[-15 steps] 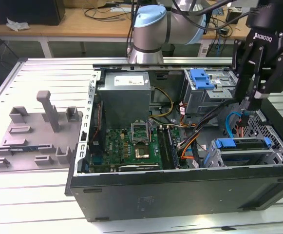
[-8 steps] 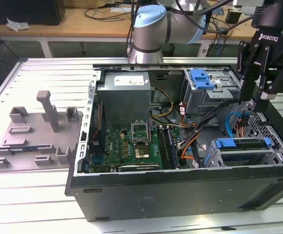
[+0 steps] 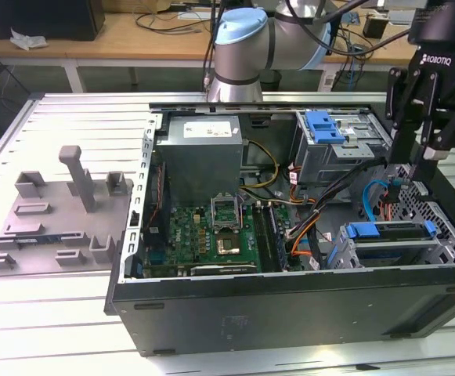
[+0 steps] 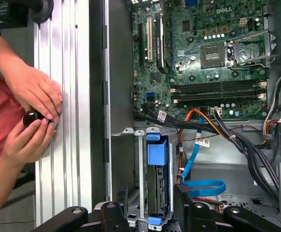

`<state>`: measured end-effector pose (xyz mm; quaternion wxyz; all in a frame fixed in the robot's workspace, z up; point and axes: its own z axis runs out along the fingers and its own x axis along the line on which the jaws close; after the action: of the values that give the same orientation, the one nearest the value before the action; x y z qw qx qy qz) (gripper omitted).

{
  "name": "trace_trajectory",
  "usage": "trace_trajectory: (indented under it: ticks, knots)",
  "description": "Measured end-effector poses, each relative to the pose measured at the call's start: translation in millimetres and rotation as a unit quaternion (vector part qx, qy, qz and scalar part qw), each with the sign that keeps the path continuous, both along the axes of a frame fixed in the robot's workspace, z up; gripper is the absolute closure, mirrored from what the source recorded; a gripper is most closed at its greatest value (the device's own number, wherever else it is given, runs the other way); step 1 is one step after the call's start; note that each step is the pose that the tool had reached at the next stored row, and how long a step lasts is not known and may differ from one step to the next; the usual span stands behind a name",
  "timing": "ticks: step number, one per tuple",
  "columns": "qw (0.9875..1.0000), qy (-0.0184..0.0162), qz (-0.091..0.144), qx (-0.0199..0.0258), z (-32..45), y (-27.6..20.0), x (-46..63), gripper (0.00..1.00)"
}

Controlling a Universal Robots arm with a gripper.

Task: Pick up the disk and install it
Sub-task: 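Insert the first disk wire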

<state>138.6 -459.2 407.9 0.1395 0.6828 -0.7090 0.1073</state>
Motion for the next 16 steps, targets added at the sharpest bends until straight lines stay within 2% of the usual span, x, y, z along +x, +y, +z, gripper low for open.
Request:
trace_trajectory:
  ticks: [2, 4, 6, 9, 11, 12, 13, 15, 16]
  knots:
    - [1.0, 0.0, 0.0, -0.005, 0.2, 9.4, 0.5, 0.5]
    - [0.9999, 0.0003, 0.0, -0.0134, -0.2, 16.6, 0.9, 0.5]
    - [0.9997, 0.0016, 0.0, -0.0229, -0.8, 21.6, 2.2, 0.5]
    - [0.9995, 0.0046, 0.0, -0.0318, -2.2, 26.2, 5.9, 0.5]
    - [0.9992, 0.0098, 0.0, -0.0388, -4.4, 31.6, 13.2, 0.5]
    - [0.9991, 0.012, 0.0, -0.0397, -5.4, 34.1, 18.3, 0.5]
    - [0.999, 0.0162, 0.0, -0.0406, -6.7, 37.4, 27.6, 0.5]
    - [0.9989, 0.0218, 0.001, -0.0407, -8.8, 41.1, 43.7, 0.5]
    - [0.9989, 0.0228, 0.001, -0.0407, -9.5, 41.7, 49.2, 0.5]
